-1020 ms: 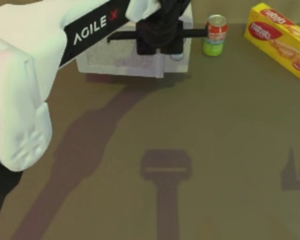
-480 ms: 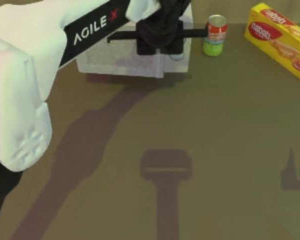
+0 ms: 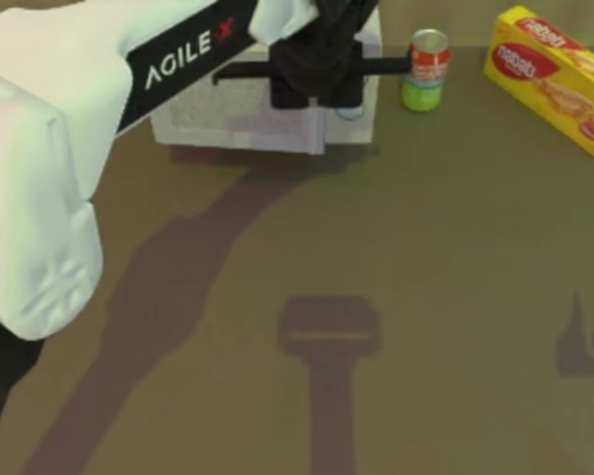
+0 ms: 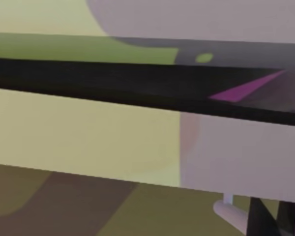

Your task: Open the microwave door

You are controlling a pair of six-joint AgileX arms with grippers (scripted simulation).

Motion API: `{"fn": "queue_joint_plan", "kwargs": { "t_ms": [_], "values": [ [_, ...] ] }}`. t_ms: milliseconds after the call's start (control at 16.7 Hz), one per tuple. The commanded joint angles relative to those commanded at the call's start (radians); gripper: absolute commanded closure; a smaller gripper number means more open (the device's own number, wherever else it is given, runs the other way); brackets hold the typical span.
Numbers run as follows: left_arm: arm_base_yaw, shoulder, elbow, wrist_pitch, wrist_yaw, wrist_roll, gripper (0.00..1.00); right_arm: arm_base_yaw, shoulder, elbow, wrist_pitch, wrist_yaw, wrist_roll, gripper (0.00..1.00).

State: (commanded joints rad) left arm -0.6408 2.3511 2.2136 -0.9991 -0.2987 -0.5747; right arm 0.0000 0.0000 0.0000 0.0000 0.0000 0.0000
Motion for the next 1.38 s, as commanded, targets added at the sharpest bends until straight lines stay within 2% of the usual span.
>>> {"fn": "queue_joint_plan", "kwargs": {
  "t_ms": [480, 1380],
  "values": [
    [0.01, -0.115, -0.183, 0.099, 0.033, 0.089, 1.0, 0.0, 0.0, 0.0, 0.0, 0.0, 0.0, 0.0],
    [0.01, -0.115, -0.184, 0.1, 0.033, 0.09, 1.0, 0.0, 0.0, 0.0, 0.0, 0.0, 0.0, 0.0]
  ]
}}
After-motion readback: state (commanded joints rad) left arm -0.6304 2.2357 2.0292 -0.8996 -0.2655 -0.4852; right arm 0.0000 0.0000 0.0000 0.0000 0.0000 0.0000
